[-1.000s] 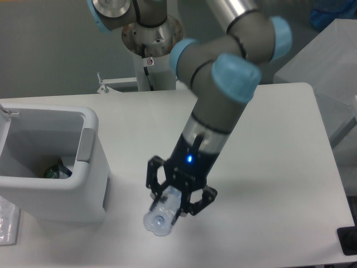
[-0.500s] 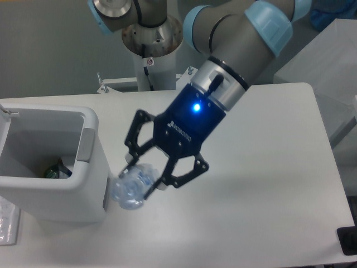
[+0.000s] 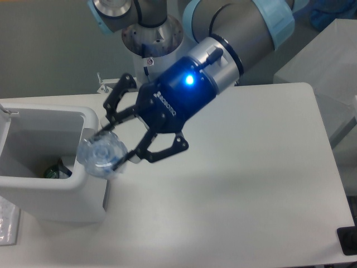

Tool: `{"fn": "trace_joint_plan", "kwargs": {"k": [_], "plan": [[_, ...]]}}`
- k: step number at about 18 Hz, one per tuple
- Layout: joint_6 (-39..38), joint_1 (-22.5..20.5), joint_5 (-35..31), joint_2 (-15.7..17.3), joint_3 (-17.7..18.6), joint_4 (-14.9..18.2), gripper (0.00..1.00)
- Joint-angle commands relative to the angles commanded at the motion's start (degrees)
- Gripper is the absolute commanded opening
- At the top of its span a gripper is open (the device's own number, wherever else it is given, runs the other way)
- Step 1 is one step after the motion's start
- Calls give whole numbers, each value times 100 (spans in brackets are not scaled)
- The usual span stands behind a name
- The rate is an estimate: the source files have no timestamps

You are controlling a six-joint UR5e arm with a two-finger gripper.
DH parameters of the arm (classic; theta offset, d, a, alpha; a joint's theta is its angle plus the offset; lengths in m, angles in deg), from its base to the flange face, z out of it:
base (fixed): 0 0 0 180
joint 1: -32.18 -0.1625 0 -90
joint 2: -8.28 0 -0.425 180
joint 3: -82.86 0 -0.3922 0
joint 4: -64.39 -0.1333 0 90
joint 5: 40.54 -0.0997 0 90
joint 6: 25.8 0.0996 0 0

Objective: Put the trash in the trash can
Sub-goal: 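Lower the bottle into the bin and open the gripper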

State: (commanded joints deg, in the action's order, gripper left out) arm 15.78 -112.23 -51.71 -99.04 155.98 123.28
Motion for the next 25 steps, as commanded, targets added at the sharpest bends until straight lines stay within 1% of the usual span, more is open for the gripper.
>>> {"fn": "trace_joint_plan", "kwargs": {"k": [4,6,8,10,11,14,18,19,20,21,22,23,24,25], "plan": [[17,70,273,360,422,0,47],[70,166,273,457,589,-70,47],[79,342,256,475,817,-306,47],[123,404,247,510,1089,-622,47],[175,483,238,511,1195,-728,47],[202,641,203,563,1397,-791,48],[579,686,185,598,1670,-800,50],[702,694,168,598,1749,-817,53],[808,755,133,598,1819,-817,60],[913,834,2,607,1881,-817,71],[975,879,-139,599,1942,-809,78],[1002,940,-244,598,1978,-817,94],[1019,958,-263,598,1987,-826,100],[1028,958,-263,598,1996,-817,100]]}}
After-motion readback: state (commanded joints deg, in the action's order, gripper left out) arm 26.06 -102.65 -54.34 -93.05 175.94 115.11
